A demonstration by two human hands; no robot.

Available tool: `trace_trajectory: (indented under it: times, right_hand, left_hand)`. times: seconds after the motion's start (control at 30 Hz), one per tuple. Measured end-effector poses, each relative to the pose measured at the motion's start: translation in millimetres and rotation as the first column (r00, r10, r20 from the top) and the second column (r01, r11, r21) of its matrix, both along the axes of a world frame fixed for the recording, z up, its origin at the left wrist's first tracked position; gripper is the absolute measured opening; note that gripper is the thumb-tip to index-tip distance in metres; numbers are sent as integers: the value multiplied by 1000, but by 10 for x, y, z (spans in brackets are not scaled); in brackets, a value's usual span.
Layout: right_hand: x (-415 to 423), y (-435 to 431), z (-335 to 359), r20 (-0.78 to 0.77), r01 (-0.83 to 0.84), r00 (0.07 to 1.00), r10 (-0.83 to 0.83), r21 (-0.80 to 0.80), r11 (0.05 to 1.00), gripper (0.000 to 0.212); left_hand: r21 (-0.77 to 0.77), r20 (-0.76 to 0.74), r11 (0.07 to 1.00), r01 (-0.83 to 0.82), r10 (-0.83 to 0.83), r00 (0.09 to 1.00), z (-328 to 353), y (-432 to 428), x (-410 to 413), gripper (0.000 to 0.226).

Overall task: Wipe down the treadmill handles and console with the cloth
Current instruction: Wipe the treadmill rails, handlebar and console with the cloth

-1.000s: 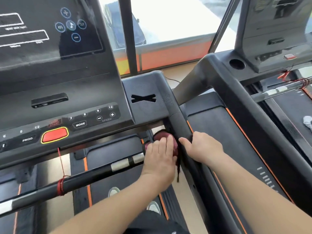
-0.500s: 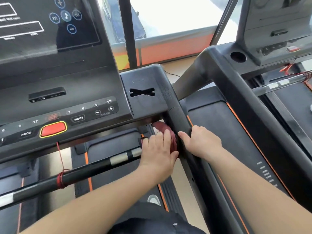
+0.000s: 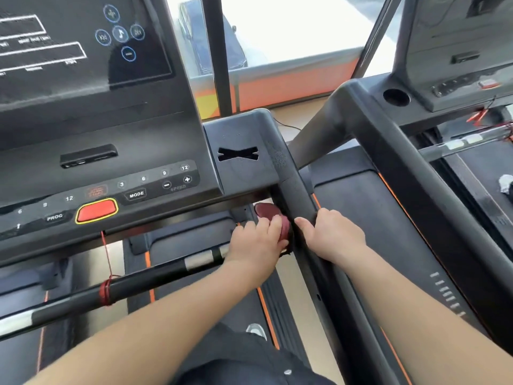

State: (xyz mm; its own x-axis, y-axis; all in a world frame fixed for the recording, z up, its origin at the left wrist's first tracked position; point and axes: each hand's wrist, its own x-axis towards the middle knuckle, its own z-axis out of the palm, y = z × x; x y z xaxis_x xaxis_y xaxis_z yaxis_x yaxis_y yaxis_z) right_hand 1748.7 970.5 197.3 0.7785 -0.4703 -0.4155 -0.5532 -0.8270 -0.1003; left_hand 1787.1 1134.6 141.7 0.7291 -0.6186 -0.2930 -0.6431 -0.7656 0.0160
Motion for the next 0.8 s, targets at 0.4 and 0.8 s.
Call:
trace_trajectory:
  times: [0.4,0.8]
  right_hand:
    - [1,-16,-31,4,0,1000,0,7,1000,65]
    - [-19,-14,-59,47,-12,999,12,5,1000,66]
  left_hand:
    - [52,-457,984,-169,174,872,157,-356,661,38]
    - [-269,117,952,147,-119,986,-66,439,-433,63]
